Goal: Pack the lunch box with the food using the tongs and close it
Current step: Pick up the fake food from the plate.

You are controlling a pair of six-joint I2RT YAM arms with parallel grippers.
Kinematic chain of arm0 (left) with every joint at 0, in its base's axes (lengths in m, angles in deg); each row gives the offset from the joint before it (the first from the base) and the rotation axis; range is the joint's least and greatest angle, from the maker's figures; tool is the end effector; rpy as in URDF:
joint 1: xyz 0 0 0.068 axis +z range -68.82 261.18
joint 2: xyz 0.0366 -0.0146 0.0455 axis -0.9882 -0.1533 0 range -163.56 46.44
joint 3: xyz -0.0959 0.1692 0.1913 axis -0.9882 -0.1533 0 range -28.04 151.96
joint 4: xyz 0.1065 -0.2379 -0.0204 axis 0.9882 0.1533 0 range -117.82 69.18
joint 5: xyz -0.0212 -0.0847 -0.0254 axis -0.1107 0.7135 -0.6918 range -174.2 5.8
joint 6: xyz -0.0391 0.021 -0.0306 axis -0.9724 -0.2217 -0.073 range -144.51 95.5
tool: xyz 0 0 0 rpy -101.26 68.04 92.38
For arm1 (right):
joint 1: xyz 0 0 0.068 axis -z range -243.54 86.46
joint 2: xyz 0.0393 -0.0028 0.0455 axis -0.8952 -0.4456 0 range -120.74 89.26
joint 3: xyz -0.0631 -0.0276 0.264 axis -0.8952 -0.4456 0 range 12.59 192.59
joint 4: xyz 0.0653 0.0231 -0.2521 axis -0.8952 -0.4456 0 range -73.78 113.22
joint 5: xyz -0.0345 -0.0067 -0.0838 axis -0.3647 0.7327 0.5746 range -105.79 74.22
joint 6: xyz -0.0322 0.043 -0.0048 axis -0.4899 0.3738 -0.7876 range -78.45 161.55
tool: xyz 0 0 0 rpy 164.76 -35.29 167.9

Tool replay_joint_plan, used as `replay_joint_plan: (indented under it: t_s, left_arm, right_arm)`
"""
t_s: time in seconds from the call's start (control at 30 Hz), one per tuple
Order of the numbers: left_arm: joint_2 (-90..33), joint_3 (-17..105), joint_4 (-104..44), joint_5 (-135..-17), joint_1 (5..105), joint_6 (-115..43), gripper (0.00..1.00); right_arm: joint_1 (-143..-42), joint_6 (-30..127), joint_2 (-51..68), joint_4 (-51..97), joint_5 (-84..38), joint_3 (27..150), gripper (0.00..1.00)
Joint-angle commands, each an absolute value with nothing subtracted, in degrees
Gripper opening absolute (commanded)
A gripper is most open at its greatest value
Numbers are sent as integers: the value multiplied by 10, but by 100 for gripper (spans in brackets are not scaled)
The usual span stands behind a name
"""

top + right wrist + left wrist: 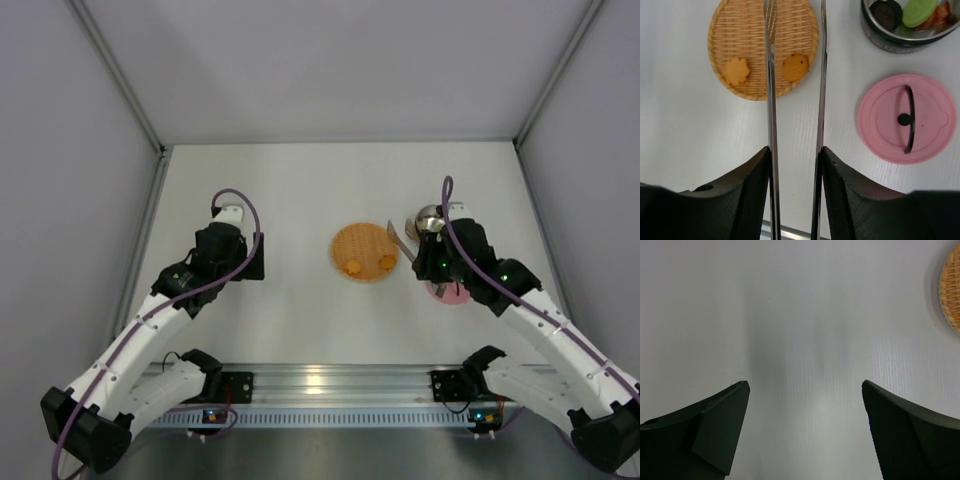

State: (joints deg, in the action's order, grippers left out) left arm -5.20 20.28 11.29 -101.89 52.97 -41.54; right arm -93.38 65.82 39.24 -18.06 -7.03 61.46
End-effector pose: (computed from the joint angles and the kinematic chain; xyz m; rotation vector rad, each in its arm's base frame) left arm 0.1672 -0.0775 0.2934 0.0659 2.2687 -0.0586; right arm 0.1563 0.0835 0.2972 -0.0346 2.3202 0.3069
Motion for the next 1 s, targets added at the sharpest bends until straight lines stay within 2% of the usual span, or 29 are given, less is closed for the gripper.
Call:
replay_joint_plan:
  t_s: [0.0,0.17,0.47,0.97]
  left_arm:
    - [-48,200,103,-1030,528,-421,99]
    - [-52,200,103,-1029,528,-421,99]
    - [-53,200,104,-1033,528,-422,99]
    - [-68,201,101,-1030,528,-423,99]
  right_arm:
    - [-995,684,401,-154,-74,647,43]
    - [-1079,711,378,-133,-47,646,43]
    - [-1160,741,326,-104,-30,632,43]
    - [-1176,743,295,-115,-19,626,44]
